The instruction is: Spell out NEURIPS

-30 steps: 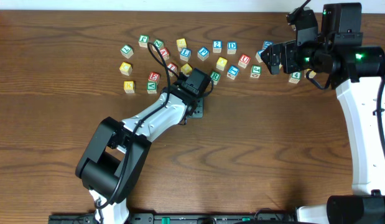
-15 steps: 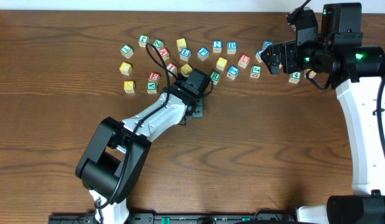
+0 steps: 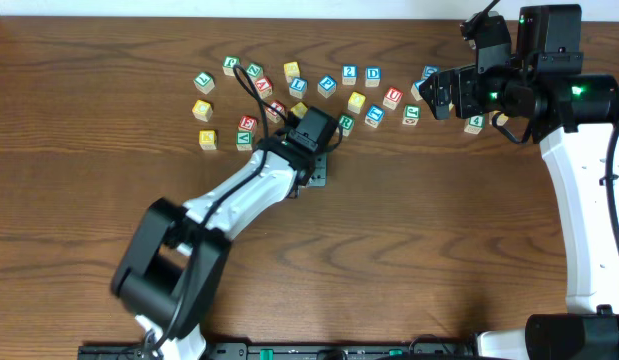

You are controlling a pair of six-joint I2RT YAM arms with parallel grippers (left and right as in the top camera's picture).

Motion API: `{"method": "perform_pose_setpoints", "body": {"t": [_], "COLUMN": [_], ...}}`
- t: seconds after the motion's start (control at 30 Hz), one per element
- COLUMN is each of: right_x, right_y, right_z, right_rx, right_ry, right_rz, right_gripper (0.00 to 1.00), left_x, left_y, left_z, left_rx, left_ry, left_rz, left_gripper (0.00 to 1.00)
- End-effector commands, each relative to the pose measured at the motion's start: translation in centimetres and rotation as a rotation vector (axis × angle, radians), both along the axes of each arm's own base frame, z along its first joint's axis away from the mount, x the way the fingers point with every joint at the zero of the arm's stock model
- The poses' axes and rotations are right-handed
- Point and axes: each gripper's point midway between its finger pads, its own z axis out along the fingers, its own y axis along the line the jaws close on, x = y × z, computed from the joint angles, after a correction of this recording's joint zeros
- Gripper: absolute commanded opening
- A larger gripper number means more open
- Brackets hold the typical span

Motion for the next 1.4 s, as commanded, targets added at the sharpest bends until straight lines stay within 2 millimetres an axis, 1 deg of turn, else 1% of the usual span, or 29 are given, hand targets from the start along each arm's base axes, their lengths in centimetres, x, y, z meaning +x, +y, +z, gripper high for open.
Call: {"method": "perform_pose_setpoints", "body": {"t": [0.0, 0.03, 0.07, 0.13, 0.23, 0.33, 0.4, 0.47, 0.6, 0.73, 0.8, 0.93, 1.0, 1.07, 1.13, 1.17, 1.3, 1.37], "right_x": [0.1, 0.1, 0.1, 0.1, 0.1, 0.1, 0.1, 0.1, 0.1, 0.1, 0.1, 0.1, 0.2, 0.4, 0.3, 0.2, 0.7, 1.1], "right_y": [0.2, 0.2, 0.2, 0.2, 0.2, 0.2, 0.2, 0.2, 0.2, 0.2, 0.2, 0.2, 0.5, 1.0, 1.7, 2.0, 2.1, 2.0], "right_z": [0.8, 0.8, 0.8, 0.8, 0.8, 0.8, 0.8, 0.8, 0.8, 0.8, 0.8, 0.8, 1.0, 1.5, 1.8, 1.9, 2.4, 2.6], "right_rx": [0.004, 0.004, 0.004, 0.004, 0.004, 0.004, 0.004, 0.004, 0.004, 0.004, 0.004, 0.005, 0.027, 0.053, 0.085, 0.098, 0.105, 0.142], "right_ry": [-0.021, -0.021, -0.021, -0.021, -0.021, -0.021, -0.020, -0.021, -0.020, -0.021, -0.021, -0.020, -0.025, -0.045, -0.048, -0.050, -0.077, -0.070], "right_rz": [0.011, 0.011, 0.011, 0.011, 0.011, 0.011, 0.011, 0.011, 0.011, 0.011, 0.011, 0.011, 0.016, 0.037, 0.065, 0.077, 0.076, 0.028], "right_gripper": [0.99, 0.99, 0.99, 0.99, 0.99, 0.99, 0.99, 0.99, 0.99, 0.99, 0.99, 0.99, 0.99, 0.99, 0.99, 0.99, 0.99, 0.99], "left_x": [1.5, 1.6, 1.8, 1.9, 1.9, 1.7, 1.3, 1.1, 0.7, 0.7, 0.7, 0.7, 0.7, 0.7, 0.7, 0.7, 0.7, 0.7], "left_y": [0.4, 0.7, 1.1, 1.8, 4.0, 6.6, 8.4, 9.9, 12.6, 14.0, 14.1, 14.1, 14.1, 14.1, 14.1, 14.1, 14.1, 14.1], "left_z": [6.0, 7.1, 9.0, 11.4, 15.1, 17.8, 19.1, 19.9, 20.7, 20.6, 20.6, 20.6, 20.6, 20.6, 20.6, 20.6, 20.6, 20.6], "left_rx": [-0.029, -0.035, -0.052, -0.081, -0.094, -0.077, -0.064, -0.052, -0.029, -0.021, -0.019, -0.020, -0.020, -0.020, -0.020, -0.020, -0.020, -0.021], "left_ry": [-0.121, -0.133, -0.150, -0.164, -0.178, -0.181, -0.178, -0.178, -0.184, -0.177, -0.177, -0.177, -0.177, -0.178, -0.178, -0.178, -0.178, -0.179], "left_rz": [-0.030, -0.030, -0.034, -0.045, -0.026, 0.008, 0.031, 0.051, 0.083, 0.113, 0.116, 0.116, 0.116, 0.116, 0.116, 0.116, 0.116, 0.116], "left_gripper": [0.57, 0.57, 0.58, 0.58, 0.58, 0.59, 0.62, 0.64, 0.71, 0.79, 0.81, 0.82, 0.83, 0.92, 0.98, 1.00, 0.98, 0.98]}}
